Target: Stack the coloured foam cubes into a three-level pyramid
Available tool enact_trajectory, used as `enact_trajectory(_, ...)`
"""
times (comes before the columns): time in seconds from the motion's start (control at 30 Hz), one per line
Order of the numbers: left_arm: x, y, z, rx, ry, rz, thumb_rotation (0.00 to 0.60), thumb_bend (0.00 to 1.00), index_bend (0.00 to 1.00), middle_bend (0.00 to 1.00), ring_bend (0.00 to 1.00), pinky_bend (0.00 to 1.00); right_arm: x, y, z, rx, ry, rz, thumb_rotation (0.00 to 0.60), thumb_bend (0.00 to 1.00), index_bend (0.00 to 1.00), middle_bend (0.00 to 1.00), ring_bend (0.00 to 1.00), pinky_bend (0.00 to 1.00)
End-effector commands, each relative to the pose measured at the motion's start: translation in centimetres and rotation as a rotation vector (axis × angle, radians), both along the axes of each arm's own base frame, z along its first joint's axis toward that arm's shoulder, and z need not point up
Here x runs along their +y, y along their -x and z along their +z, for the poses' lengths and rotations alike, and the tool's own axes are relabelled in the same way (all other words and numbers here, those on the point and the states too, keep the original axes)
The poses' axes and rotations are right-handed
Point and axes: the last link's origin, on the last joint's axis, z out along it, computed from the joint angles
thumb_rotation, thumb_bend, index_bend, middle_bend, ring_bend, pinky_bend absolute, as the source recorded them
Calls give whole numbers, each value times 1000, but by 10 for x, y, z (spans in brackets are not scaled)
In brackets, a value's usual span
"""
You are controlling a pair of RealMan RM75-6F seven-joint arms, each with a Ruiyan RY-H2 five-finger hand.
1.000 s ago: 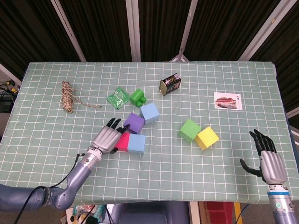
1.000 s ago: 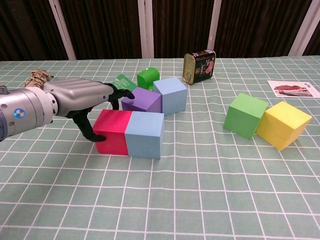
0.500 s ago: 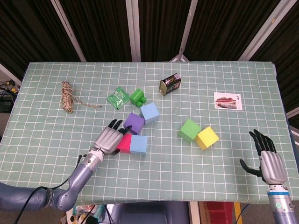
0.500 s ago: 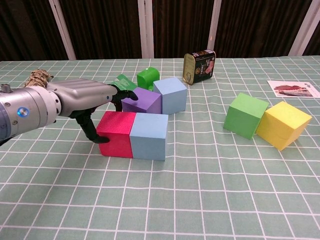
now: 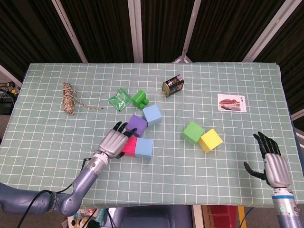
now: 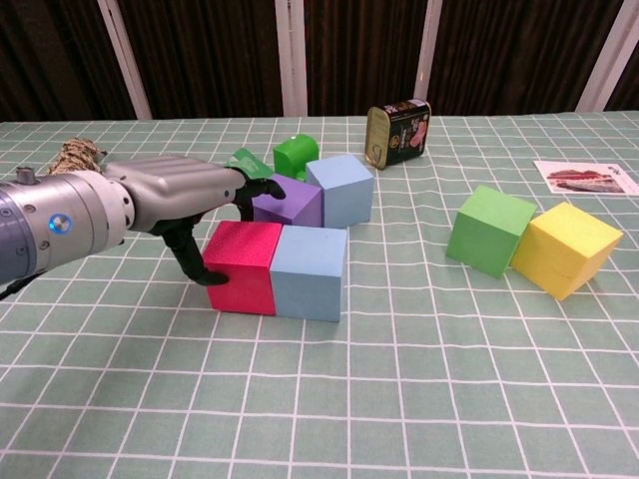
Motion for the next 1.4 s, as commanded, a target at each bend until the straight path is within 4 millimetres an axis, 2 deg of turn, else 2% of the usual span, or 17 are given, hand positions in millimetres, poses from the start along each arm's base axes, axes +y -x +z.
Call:
enact_trajectory(0.03, -1, -2, -1, 0, -1, 3, 600, 412, 0, 365, 0, 0, 0, 0, 0, 0, 0, 0, 600, 311, 0, 0, 0, 0)
enact_trajectory(1.03, -5, -11, -8, 26, -15, 14, 600, 404, 0, 339, 0, 0, 0, 0, 1, -1, 0, -2, 600, 312, 0, 0, 0, 0)
enact_trajectory(1.4, -5, -10, -7, 34, -35, 17, 600, 316, 0, 257, 0, 0, 1, 0, 0, 0, 1, -2, 600, 311, 0, 0, 0, 0)
